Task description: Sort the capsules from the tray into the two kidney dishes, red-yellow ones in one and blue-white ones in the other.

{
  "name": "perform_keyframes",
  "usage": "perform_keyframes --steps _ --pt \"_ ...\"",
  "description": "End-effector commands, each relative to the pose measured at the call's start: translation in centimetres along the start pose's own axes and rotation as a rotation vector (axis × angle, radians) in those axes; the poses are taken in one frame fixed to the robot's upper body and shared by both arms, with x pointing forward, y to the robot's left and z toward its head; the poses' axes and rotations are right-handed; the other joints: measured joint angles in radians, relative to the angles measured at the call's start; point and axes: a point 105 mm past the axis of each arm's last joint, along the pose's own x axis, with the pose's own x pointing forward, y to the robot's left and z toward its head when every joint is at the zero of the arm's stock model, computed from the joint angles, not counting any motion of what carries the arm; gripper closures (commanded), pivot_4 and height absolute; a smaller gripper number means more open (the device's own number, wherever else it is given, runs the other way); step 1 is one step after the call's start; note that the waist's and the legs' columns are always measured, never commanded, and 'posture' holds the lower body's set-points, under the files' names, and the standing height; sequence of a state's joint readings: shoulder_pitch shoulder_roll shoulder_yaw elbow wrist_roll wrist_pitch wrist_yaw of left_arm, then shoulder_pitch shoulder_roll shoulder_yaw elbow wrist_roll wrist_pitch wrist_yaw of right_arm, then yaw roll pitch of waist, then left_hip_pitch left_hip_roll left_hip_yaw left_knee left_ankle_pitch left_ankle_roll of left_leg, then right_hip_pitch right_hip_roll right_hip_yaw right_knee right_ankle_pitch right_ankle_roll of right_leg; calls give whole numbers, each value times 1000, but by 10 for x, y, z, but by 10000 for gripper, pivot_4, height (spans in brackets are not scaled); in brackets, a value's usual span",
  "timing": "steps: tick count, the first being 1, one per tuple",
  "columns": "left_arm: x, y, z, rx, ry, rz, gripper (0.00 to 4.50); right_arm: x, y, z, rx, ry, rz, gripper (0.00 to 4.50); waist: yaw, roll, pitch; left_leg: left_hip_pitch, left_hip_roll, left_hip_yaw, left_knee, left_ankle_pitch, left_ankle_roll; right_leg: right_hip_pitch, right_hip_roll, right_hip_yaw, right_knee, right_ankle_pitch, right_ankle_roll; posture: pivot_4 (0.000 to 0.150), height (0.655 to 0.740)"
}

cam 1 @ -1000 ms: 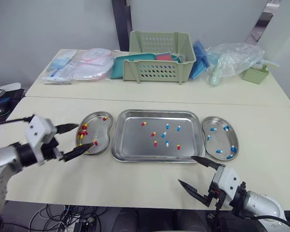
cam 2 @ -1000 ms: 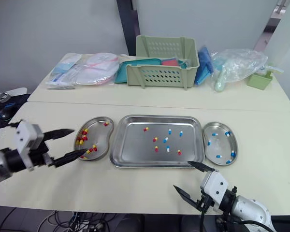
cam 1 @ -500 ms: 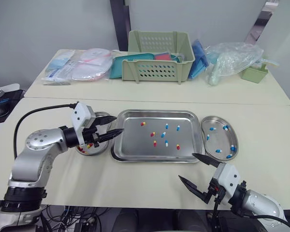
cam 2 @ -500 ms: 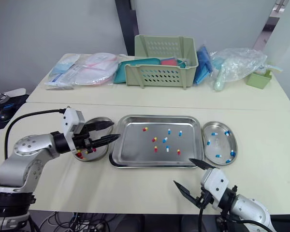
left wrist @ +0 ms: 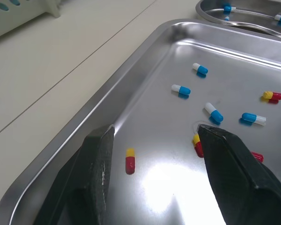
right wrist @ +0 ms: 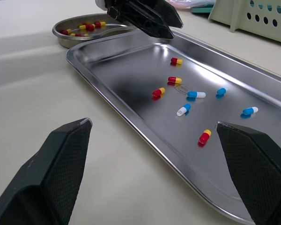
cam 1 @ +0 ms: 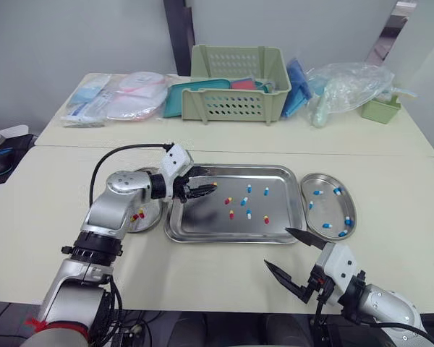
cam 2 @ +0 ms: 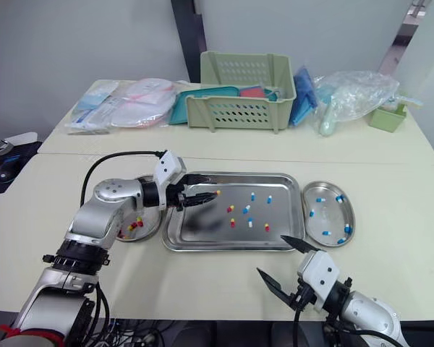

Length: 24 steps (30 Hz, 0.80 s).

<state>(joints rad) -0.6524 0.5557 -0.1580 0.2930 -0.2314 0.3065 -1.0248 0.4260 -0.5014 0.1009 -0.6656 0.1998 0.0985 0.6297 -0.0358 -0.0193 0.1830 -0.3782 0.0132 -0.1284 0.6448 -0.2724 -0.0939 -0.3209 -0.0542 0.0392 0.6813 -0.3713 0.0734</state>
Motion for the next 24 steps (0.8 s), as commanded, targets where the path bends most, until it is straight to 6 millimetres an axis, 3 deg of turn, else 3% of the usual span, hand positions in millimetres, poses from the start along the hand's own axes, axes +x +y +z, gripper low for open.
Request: perform_keyframes --steps 1,22,24 --pt "3 9 5 48 5 -1 21715 0 3 11 -15 -36 -2 0 1 0 0 0 0 0 0 0 0 0 0 0 0 0 0 1500 7400" --pt "28 11 -34 49 171 -60 21715 1 5 15 2 -37 -24 0 2 0 0 -1 -1 -1 1 0 0 0 0 -1 0 0 0 1500 7400" --pt "30 10 -36 61 178 -56 25252 1 4 15 4 -38 -28 0 2 0 0 -1 -1 -1 1 0 0 0 0 -1 0 0 0 1500 7400"
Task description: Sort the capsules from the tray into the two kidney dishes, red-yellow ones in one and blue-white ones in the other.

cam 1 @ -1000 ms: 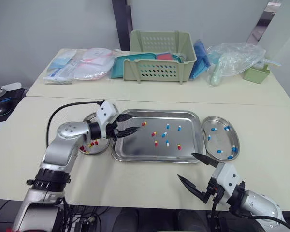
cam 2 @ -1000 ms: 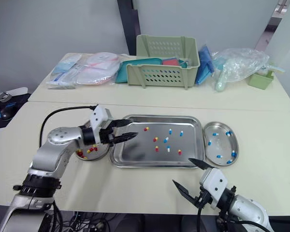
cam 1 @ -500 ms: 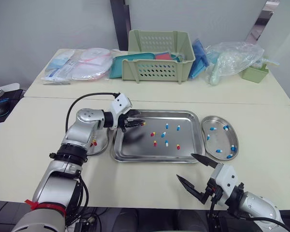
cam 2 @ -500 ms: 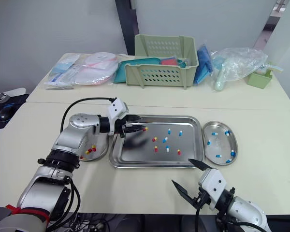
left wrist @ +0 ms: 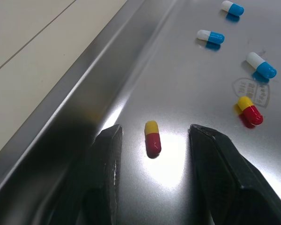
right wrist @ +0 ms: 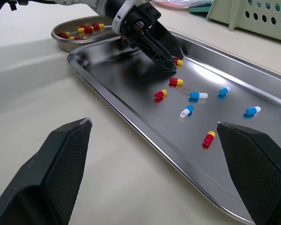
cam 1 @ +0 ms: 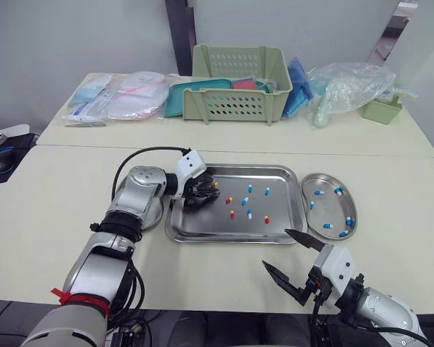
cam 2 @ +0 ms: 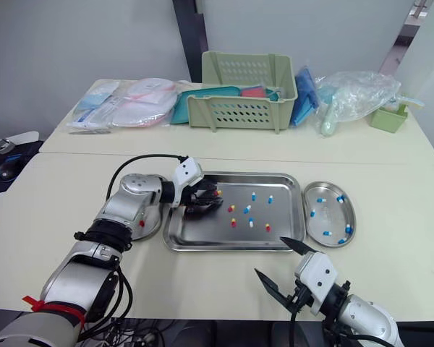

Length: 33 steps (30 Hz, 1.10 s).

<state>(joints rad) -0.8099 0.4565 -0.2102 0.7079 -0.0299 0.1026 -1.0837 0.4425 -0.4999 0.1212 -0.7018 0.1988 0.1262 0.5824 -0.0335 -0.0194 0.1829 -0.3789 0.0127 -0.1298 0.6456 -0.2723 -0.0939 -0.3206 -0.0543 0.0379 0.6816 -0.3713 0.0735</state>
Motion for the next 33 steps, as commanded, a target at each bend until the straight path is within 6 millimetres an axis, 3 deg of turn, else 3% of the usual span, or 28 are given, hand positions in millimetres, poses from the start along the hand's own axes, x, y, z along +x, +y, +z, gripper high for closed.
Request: perform_keyframes --steps 1,5,7,12,17,21,24,28,33 --pt "5 -3 -3 34 29 -9 27392 0 1 13 -13 -40 -4 0 0 0 0 0 0 0 0 0 0 0 0 0 0 0 0 1500 7400" --pt "9 -6 -4 38 30 -16 40220 0 1 13 -11 -39 -3 0 0 0 0 0 0 0 0 0 0 0 0 0 0 0 0 1500 7400" --pt "9 -7 -7 41 34 -15 44609 0 1 14 -11 -39 -4 0 0 0 0 0 0 0 0 0 0 0 0 0 0 0 0 1500 7400" --pt "4 -6 -8 43 28 0 44609 0 1 14 -13 -39 -2 0 -1 0 0 1 0 0 0 0 0 1 0 0 0 0 0 1500 7400" --pt "-5 -1 7 47 -39 34 44609 0 0 15 -16 -41 0 0 -1 0 0 1 0 0 0 0 0 1 0 0 0 0 0 1500 7400" --pt "-34 8 44 63 -153 110 44609 1 -1 17 -31 -45 38 0 -3 0 0 0 0 -1 0 0 0 0 0 0 0 0 0 1500 7400" --pt "-58 8 55 51 -174 160 44609 4 1 18 -35 -46 96 0 -2 0 0 -1 0 -1 0 1 -2 0 0 -1 0 0 0 1500 7400" --pt "-100 7 49 -21 -158 285 44609 8 8 25 -37 -60 201 0 -14 1 0 0 0 -1 0 1 -1 1 0 0 0 0 0 1500 7400" --pt "-137 8 35 -135 -136 466 44609 17 15 35 -33 -85 328 0 -13 1 0 0 0 -3 0 0 0 1 0 -1 0 0 0 1500 7400"
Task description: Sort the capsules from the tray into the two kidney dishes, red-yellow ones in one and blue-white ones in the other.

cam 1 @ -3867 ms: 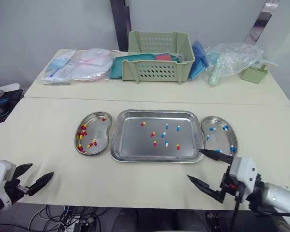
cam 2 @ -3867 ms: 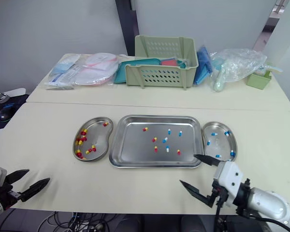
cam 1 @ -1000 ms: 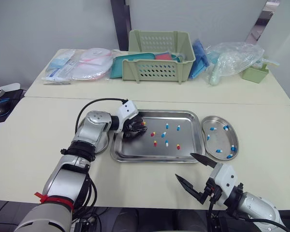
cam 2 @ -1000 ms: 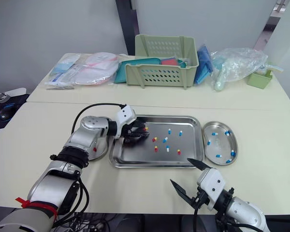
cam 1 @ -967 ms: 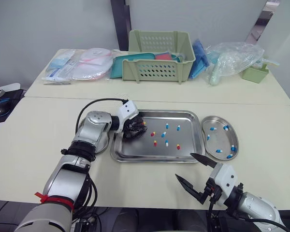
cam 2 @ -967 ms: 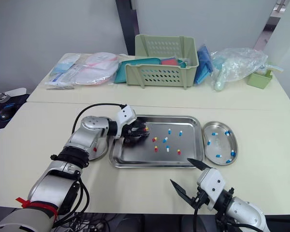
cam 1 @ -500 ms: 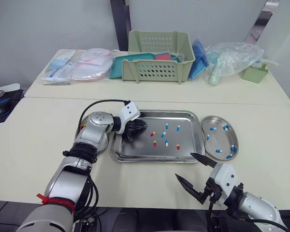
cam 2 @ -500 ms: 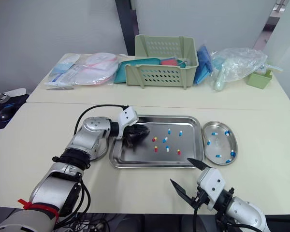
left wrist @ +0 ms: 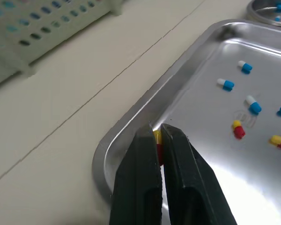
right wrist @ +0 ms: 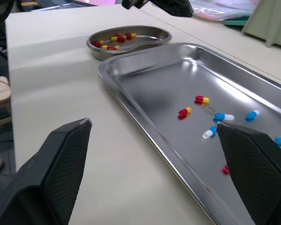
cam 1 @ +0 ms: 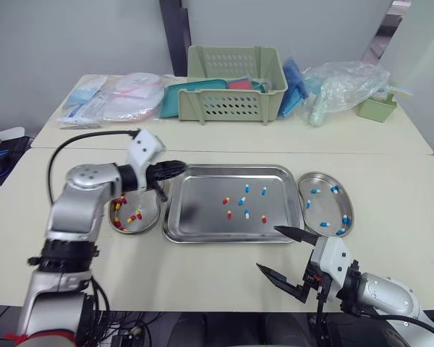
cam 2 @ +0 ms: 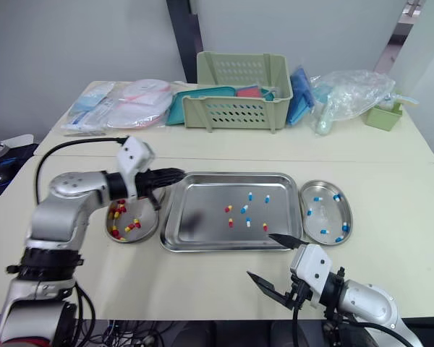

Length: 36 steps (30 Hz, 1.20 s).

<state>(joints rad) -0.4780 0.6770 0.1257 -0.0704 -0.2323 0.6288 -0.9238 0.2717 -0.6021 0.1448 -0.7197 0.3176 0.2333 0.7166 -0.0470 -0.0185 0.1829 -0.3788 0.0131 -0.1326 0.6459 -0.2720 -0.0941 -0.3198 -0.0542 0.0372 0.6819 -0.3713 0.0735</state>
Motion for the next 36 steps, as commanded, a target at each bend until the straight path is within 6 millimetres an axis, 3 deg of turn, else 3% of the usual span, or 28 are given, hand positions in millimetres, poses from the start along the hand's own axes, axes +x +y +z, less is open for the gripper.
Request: perform_keyframes --steps 1,5,11,28,31,36 --pt "-27 14 11 -23 -32 148 44609 8 8 17 -10 -63 105 0 1 0 0 0 0 0 0 0 0 0 0 1 0 0 0 1500 7400" --pt "-53 26 -6 -55 -2 311 44609 15 -3 23 -30 -82 131 0 8 0 0 0 0 0 0 0 0 0 0 0 0 0 0 1500 7400" --pt "-77 14 -40 -162 43 434 44609 16 -9 26 -43 -83 167 0 14 0 0 0 0 1 -1 0 0 0 0 1 -1 0 0 1500 7400" --pt "-77 8 -59 -228 26 439 44609 13 -5 16 -37 -47 155 0 17 0 0 0 0 1 -1 0 0 0 -1 1 -1 0 0 1500 7400" --pt "-78 6 -60 -257 13 427 37618 12 -4 15 -35 -44 157 0 17 0 0 0 0 1 -1 0 0 0 -1 1 -1 0 0 1500 7400" --pt "-83 4 -52 -249 -18 406 22245 11 -4 14 -34 -39 158 0 17 0 0 0 0 1 -1 0 0 0 -1 1 -1 0 0 1500 7400"
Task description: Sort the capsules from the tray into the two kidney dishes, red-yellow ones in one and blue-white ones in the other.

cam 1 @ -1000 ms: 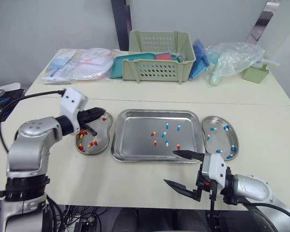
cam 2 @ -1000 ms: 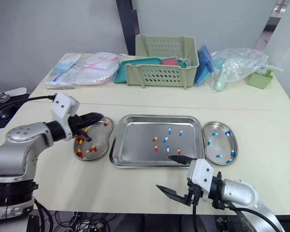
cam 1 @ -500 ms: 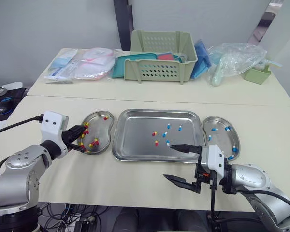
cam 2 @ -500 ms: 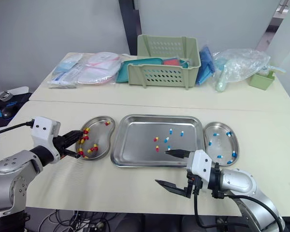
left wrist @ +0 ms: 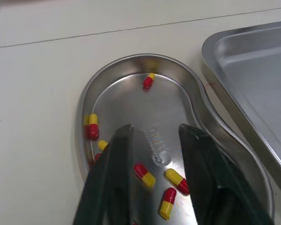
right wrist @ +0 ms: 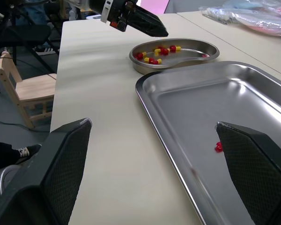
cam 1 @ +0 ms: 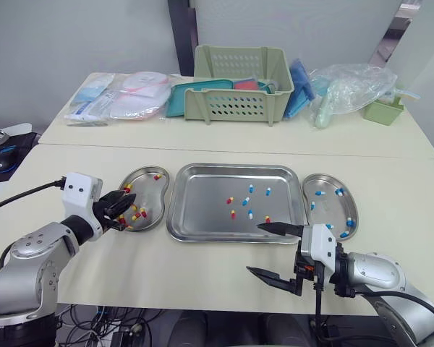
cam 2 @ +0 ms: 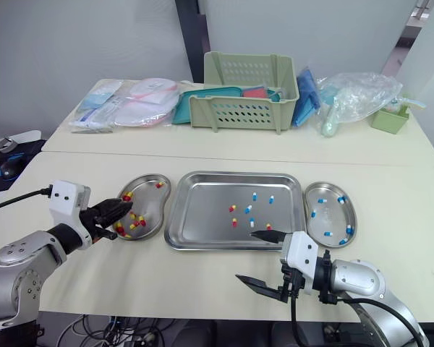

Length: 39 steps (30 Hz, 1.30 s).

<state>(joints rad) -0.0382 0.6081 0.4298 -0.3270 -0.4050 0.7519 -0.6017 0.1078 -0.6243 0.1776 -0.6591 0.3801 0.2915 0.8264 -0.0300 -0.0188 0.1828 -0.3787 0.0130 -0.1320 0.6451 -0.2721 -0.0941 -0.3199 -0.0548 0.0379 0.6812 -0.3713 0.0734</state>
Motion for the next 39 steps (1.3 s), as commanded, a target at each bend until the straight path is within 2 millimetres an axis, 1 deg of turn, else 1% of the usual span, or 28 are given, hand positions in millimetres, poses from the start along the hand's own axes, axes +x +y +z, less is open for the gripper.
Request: perform_keyframes --steps 1,4,7,14,16,18,21,23,25,28,30,32,34,35,39 --pt "-11 3 20 35 -76 4 18420 -2 1 6 -22 -21 3 0 0 0 0 0 0 0 0 0 0 0 0 0 0 0 0 1500 7400" --pt "-16 4 24 26 -89 -4 9214 -3 1 5 -22 -20 5 0 0 0 0 0 0 0 0 0 0 0 0 0 0 0 0 1500 7400" --pt "-27 9 28 48 -99 -9 344 -3 1 6 -23 -22 5 0 -2 0 0 0 0 0 0 0 0 0 0 0 0 0 0 1500 7400" --pt "-42 21 35 40 -113 -31 344 -5 0 6 -32 -18 0 0 -2 0 0 0 0 0 0 0 0 0 0 0 0 0 0 1500 7400" --pt "-51 26 36 30 -125 -51 344 -9 -4 7 -42 -9 -24 0 -2 0 0 0 0 0 0 0 0 0 0 0 0 0 0 1500 7400" --pt "-60 35 30 76 -91 -50 344 -18 -9 9 -46 5 -58 0 -2 0 0 0 0 1 -1 0 0 0 0 0 0 0 0 1500 7400" --pt "-77 61 13 139 -3 22 344 -40 -18 11 -45 46 -119 0 -2 1 0 0 0 2 -2 0 0 -1 0 2 -1 0 0 1500 7400" --pt "-87 78 4 159 28 61 344 -62 -25 9 -36 98 -165 0 -1 1 1 0 0 3 -2 0 0 -1 0 2 -1 0 0 1500 7400" --pt "-94 86 -3 126 39 51 344 -86 -33 6 -30 164 -208 0 0 1 1 0 0 3 -2 0 0 -1 0 2 -1 0 0 1500 7400" --pt "-102 92 -16 155 88 23 344 -128 -47 5 -28 282 -268 0 2 0 1 0 0 4 -2 0 0 -1 -1 2 -1 0 0 1500 7400" --pt "-105 99 -26 160 116 44 344 -159 -56 3 -24 371 -297 0 2 1 1 0 0 4 -2 0 0 -1 -1 2 -1 0 0 1500 7400" --pt "-107 103 -31 153 126 57 344 -178 -62 2 -24 425 -315 0 0 0 1 0 1 4 -3 0 0 -1 0 2 -1 0 0 1500 7400" --pt "-109 103 -38 154 137 61 344 -201 -72 0 -32 487 -343 0 -1 0 1 1 1 5 -3 0 0 -1 0 2 -1 0 0 1500 7400" --pt "-110 103 -40 152 137 63 344 -210 -76 0 -35 511 -349 0 -2 0 1 1 1 6 -3 0 0 -1 0 3 -1 0 0 1500 7400" --pt "-110 100 -41 147 124 67 344 -228 -92 1 -40 548 -362 0 -6 1 1 1 1 7 -3 -1 1 -1 0 4 -1 0 0 1500 7400"
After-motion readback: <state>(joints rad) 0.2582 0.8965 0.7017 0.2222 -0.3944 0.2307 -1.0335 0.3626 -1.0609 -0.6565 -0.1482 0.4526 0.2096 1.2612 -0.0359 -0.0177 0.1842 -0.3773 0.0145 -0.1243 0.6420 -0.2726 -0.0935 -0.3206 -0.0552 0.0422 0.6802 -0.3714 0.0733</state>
